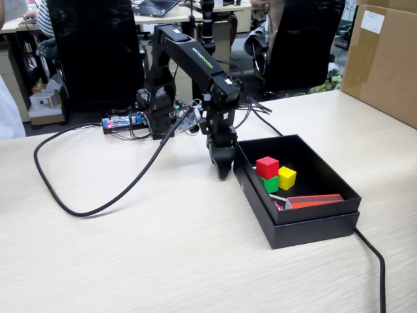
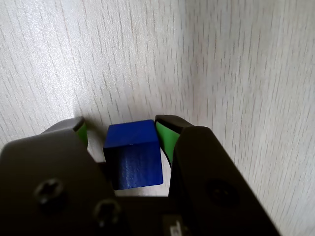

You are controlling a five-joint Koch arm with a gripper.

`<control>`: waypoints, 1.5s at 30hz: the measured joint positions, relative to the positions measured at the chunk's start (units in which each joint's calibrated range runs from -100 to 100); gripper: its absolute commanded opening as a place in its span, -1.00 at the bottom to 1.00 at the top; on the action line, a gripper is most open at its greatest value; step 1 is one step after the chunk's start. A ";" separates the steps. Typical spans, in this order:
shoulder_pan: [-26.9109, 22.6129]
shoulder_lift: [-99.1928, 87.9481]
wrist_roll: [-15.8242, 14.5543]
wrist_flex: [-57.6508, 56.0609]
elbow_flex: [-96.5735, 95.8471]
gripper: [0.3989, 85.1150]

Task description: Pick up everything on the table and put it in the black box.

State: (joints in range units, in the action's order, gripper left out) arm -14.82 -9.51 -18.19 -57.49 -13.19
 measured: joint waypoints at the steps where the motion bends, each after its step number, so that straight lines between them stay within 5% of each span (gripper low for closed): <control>1: 0.05 0.00 0.05 0.08 0.00 -0.51; 5: 0.24 -0.13 0.15 0.08 0.46 -0.73; 21: 3.32 -32.75 1.66 -7.67 -2.83 -0.74; 25: 2.34 -32.49 1.71 -11.23 12.23 -0.74; 33: -0.39 -3.37 5.47 -12.16 50.57 -0.73; 45: -1.95 31.20 7.62 -12.23 65.45 -0.73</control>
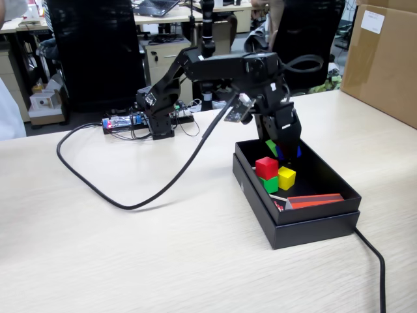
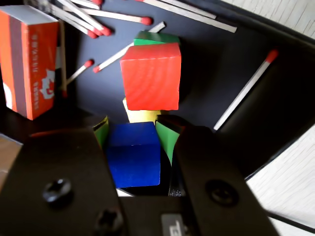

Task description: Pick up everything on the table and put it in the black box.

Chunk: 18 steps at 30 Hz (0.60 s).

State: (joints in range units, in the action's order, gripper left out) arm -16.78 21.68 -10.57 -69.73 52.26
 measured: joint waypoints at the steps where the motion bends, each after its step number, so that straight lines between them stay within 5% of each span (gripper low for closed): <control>1: 0.00 0.13 0.00 0.00 0.00 -0.72; 5: -0.05 1.29 0.05 0.00 0.82 -0.70; 14: 0.83 0.52 0.24 -0.08 -4.47 -0.10; 18: 0.88 -4.27 1.22 -0.08 -5.93 -0.02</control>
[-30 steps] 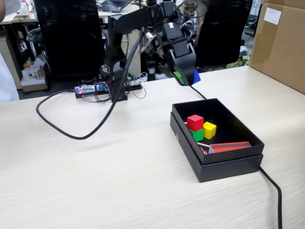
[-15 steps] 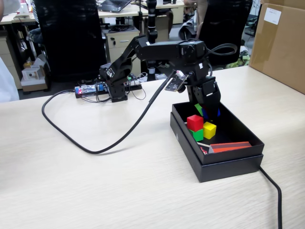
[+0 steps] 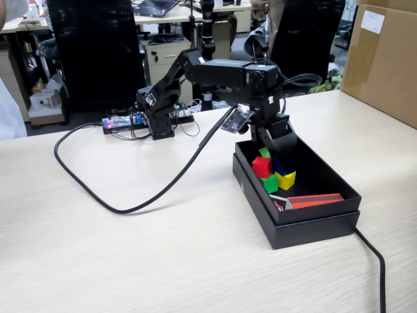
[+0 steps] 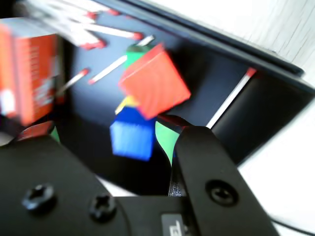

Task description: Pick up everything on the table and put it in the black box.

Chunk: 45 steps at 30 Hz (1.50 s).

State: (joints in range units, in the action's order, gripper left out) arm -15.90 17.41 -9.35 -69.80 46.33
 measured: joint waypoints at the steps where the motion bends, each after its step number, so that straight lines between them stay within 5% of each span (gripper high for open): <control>1: 0.05 -4.01 0.24 0.00 0.09 -0.02; 12: 2.88 -49.97 1.27 0.54 -19.26 0.15; 23: 13.77 -109.90 5.13 23.07 -89.73 0.21; 33: 16.17 -116.25 6.69 44.83 -122.87 0.26; 38: 15.68 -116.89 9.04 66.12 -135.83 0.20; 45: 15.43 -117.28 8.94 74.25 -142.77 0.18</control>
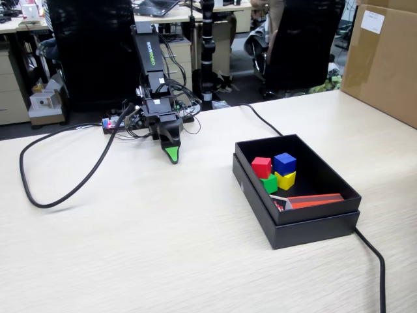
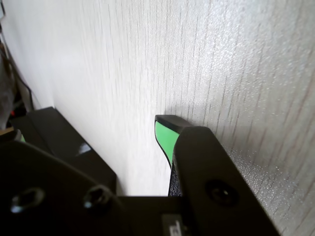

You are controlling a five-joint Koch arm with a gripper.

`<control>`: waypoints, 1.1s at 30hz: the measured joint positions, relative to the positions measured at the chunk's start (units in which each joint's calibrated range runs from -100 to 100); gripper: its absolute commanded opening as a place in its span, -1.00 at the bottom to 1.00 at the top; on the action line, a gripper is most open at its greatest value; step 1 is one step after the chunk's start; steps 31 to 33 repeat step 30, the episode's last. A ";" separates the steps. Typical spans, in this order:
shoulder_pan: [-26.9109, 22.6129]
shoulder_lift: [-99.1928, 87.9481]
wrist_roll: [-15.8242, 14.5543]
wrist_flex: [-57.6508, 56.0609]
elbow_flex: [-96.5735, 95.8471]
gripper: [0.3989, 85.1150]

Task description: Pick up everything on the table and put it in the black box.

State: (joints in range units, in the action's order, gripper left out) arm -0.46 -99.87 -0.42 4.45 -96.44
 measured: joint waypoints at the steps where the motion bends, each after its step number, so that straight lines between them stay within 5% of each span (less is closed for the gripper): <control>1: -0.29 0.00 0.05 0.00 0.09 0.17; 33: -0.73 0.00 0.00 -0.15 0.09 0.17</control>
